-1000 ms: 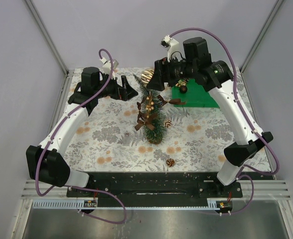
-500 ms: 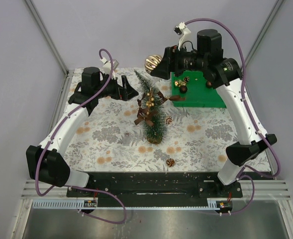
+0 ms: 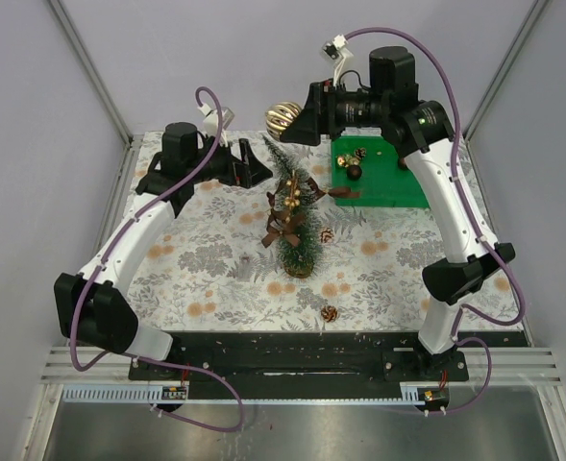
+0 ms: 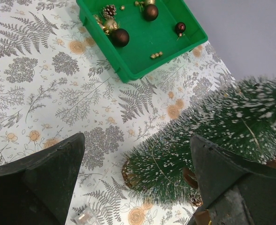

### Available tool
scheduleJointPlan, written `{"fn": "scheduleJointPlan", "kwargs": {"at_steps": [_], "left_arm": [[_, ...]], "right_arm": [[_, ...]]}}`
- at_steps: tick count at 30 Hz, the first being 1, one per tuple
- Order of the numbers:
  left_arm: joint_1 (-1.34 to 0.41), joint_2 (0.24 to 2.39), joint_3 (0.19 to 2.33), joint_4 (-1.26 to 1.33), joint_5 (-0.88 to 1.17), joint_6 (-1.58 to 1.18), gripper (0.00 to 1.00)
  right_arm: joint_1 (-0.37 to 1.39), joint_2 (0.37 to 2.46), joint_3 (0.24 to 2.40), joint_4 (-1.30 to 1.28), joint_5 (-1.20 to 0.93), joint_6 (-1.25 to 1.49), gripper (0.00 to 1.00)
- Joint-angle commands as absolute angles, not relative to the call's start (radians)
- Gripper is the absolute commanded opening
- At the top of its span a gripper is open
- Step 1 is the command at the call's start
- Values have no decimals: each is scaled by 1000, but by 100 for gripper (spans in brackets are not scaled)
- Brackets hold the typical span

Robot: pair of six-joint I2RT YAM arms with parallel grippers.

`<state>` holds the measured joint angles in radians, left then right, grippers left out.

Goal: Decorate the small christmas tree

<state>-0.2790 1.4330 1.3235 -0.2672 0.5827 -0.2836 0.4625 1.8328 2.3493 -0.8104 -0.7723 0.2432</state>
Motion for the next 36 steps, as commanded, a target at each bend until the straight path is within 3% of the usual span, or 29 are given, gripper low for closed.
{"fn": "scheduleJointPlan", "kwargs": {"at_steps": [1, 36], "left_arm": [[-288, 1442, 1385, -212, 594, -298, 97], [-342, 1443, 1358, -189, 609, -305, 95]], "right_arm": [[466, 1845, 2401, -850, -788, 239, 60], [468, 1835, 2385, -966, -732, 181, 59]]}}
